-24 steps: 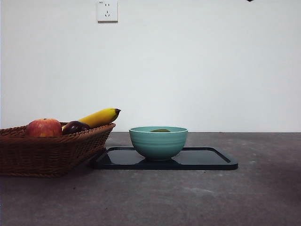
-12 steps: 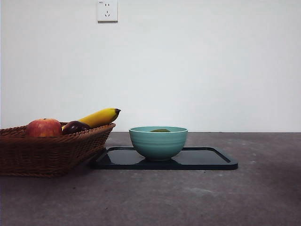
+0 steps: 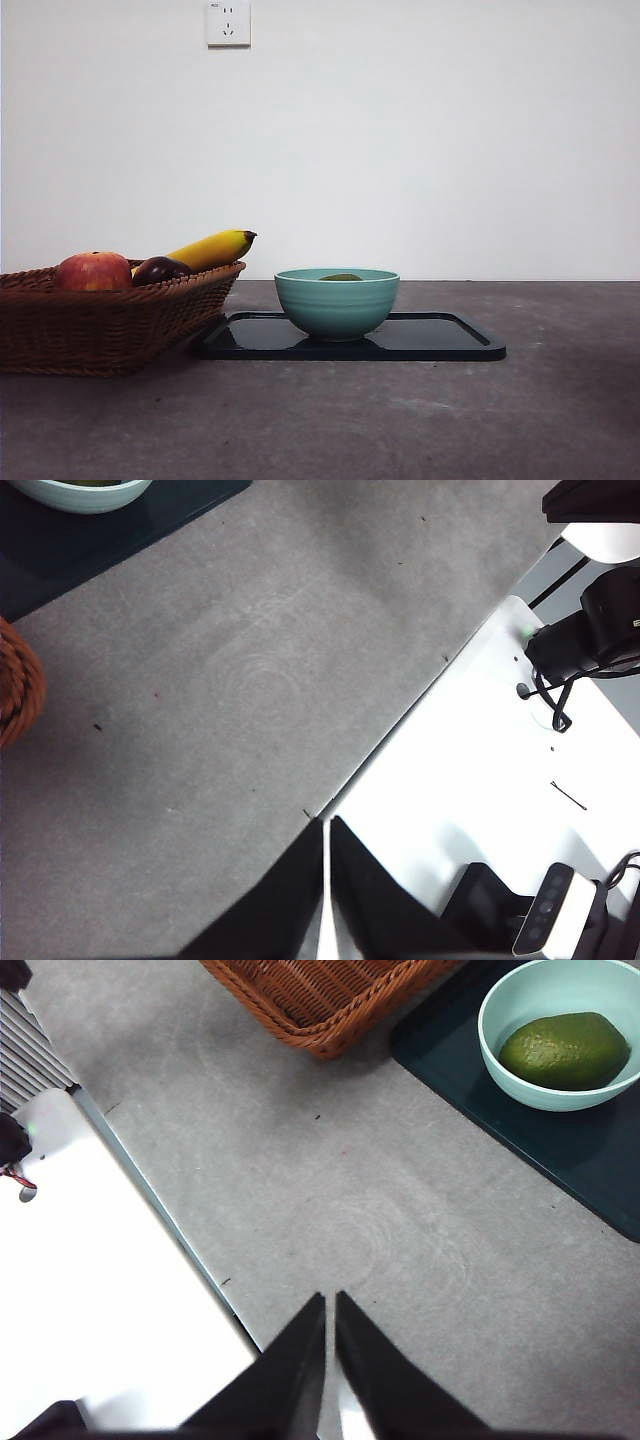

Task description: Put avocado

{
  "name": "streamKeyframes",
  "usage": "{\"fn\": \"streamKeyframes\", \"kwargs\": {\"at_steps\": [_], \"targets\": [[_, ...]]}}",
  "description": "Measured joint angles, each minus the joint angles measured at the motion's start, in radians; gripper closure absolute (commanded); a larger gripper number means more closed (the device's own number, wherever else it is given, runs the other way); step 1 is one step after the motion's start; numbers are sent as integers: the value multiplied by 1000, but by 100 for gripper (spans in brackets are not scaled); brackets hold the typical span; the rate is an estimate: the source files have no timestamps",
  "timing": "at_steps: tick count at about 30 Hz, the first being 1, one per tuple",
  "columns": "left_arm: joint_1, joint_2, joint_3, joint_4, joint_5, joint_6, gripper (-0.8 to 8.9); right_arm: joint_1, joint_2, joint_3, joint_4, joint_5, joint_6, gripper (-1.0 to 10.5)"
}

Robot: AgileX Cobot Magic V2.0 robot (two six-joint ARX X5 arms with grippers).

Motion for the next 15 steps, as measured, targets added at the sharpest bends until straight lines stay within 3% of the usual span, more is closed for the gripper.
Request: {"fn": "streamKeyframes", "kwargs": {"at_steps": [6, 10, 15], "targets": [[70, -58, 0, 131, -3, 66, 805, 0, 0, 0, 0, 0, 0, 940], [205, -149, -15, 375, -6, 140, 805, 0, 0, 0, 0, 0, 0, 940], [387, -294, -136, 682, -55, 172, 805, 0, 0, 0, 0, 0, 0, 940]]}}
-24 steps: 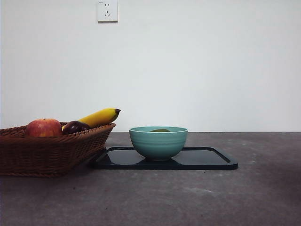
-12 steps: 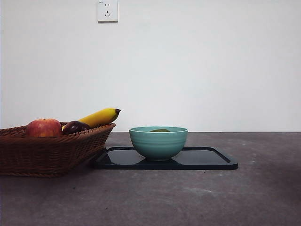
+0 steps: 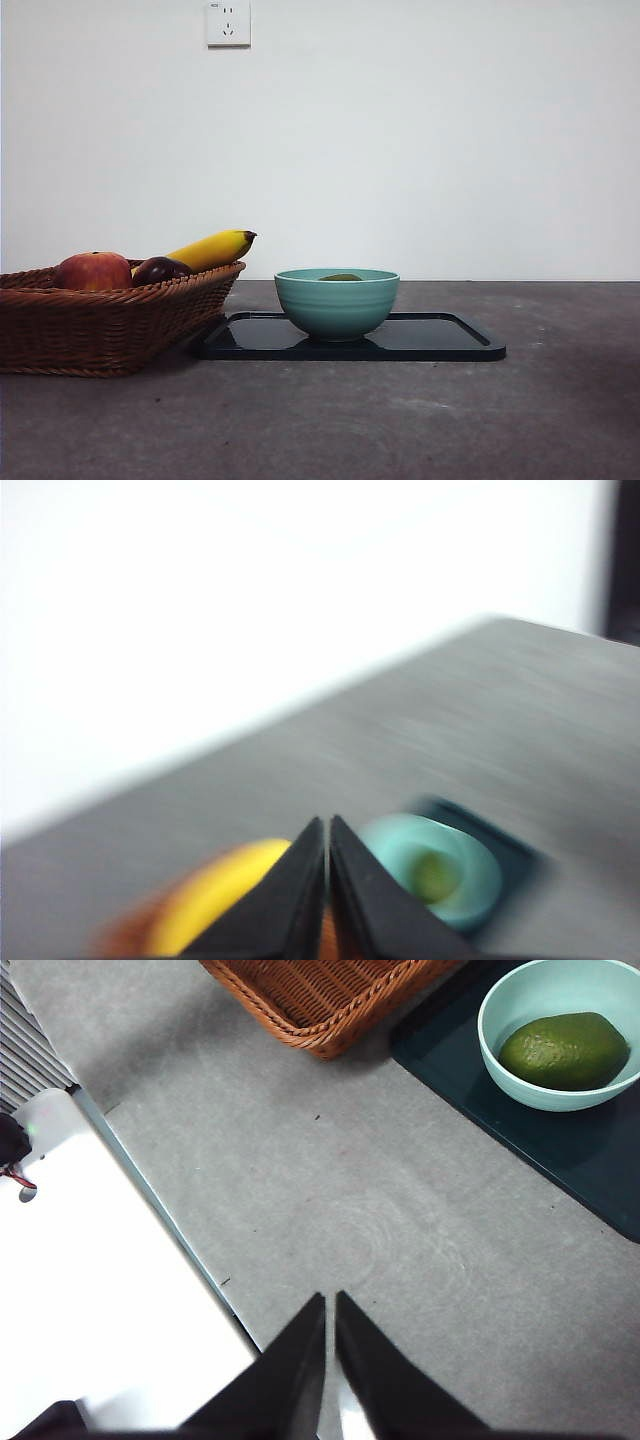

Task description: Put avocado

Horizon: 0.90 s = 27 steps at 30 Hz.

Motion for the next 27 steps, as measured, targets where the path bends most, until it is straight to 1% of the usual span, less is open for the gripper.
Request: {"fn": "streamKeyframes", "kwargs": {"at_steps": [4, 7, 10, 14, 16, 21, 27], "targets": [[77, -132, -141, 159, -146, 7, 805, 0, 0, 0, 0, 0, 0, 940], [105, -225, -257, 211, -251, 8, 805, 0, 0, 0, 0, 0, 0, 940], [122, -304, -378, 238, -324, 8, 805, 0, 0, 0, 0, 0, 0, 940], [133, -392, -516, 259, -353, 7, 805, 0, 0, 0, 0, 0, 0, 940], [134, -437, -588, 298, -355, 5, 805, 0, 0, 0, 0, 0, 0, 940], [134, -516, -734, 329, -356, -23, 805, 0, 0, 0, 0, 0, 0, 940], [134, -575, -846, 327, -358, -44, 805, 0, 0, 0, 0, 0, 0, 940]]}}
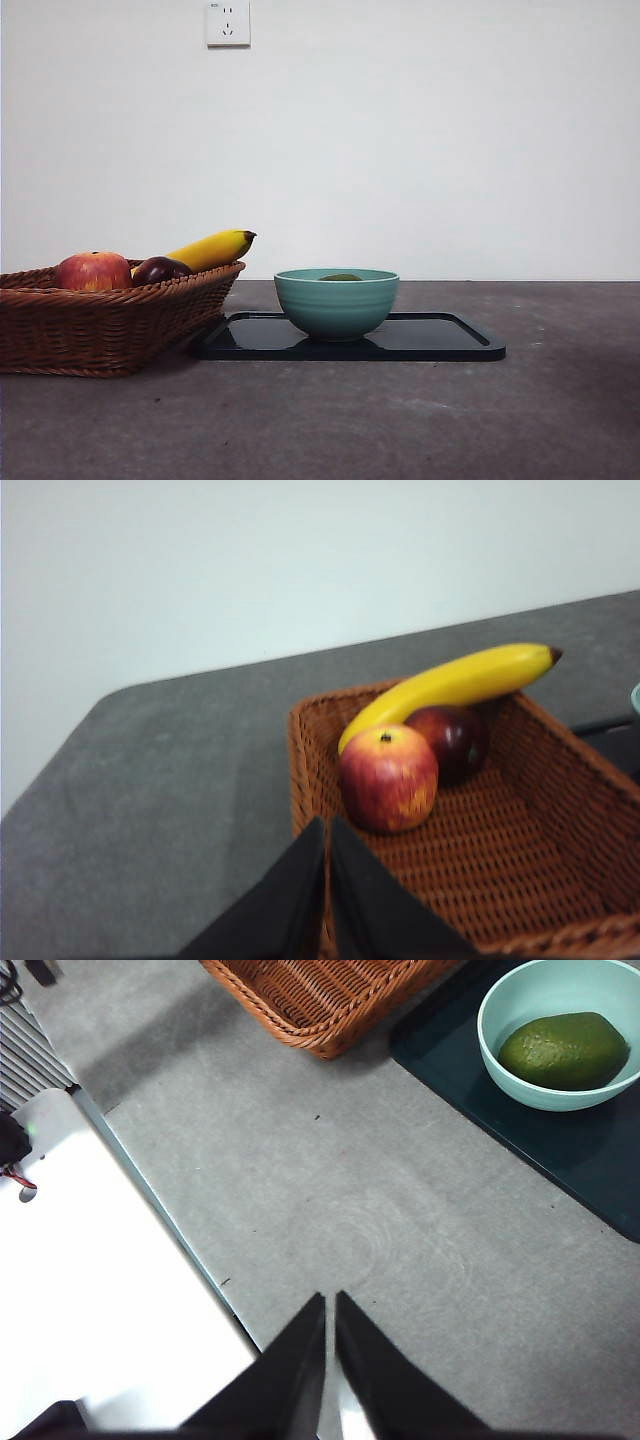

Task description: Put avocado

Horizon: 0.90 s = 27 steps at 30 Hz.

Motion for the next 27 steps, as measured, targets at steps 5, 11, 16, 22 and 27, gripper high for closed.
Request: {"fn": "streamKeyframes", "kwargs": {"at_steps": [5, 11, 16, 22, 27], "targets": [[0, -37, -56, 0, -3, -3, 805, 0, 0, 0, 0, 0, 0, 940], [0, -43, -58, -51, -4, -3, 805, 0, 0, 0, 0, 0, 0, 940], [0, -43, -58, -74, -5, -6, 805, 0, 0, 0, 0, 0, 0, 940], [0, -43, -58, -74, -5, -18, 805, 0, 0, 0, 0, 0, 0, 940], [0, -43, -58, -74, -5, -22, 805, 0, 0, 0, 0, 0, 0, 940]]}}
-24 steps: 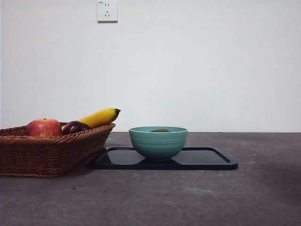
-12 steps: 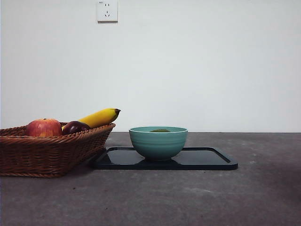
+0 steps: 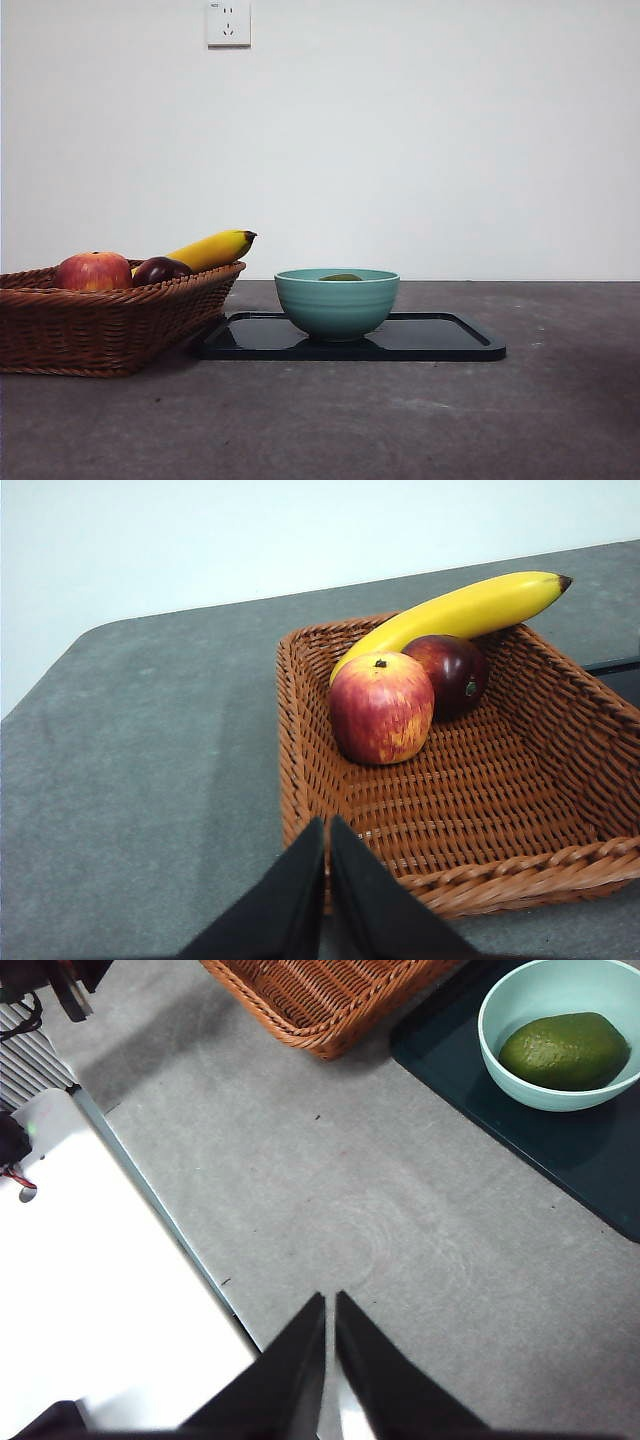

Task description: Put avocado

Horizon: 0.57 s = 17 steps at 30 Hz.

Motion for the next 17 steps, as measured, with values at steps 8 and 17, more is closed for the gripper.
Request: {"fn": "streamKeyframes", "kwargs": {"at_steps": [8, 17], "targets": [[0, 0, 0, 0, 0, -3, 805, 0, 0, 0, 0, 0, 0, 940], [0, 0, 0, 0, 0, -3, 805, -6, -4, 0, 18, 7, -1, 940]]}}
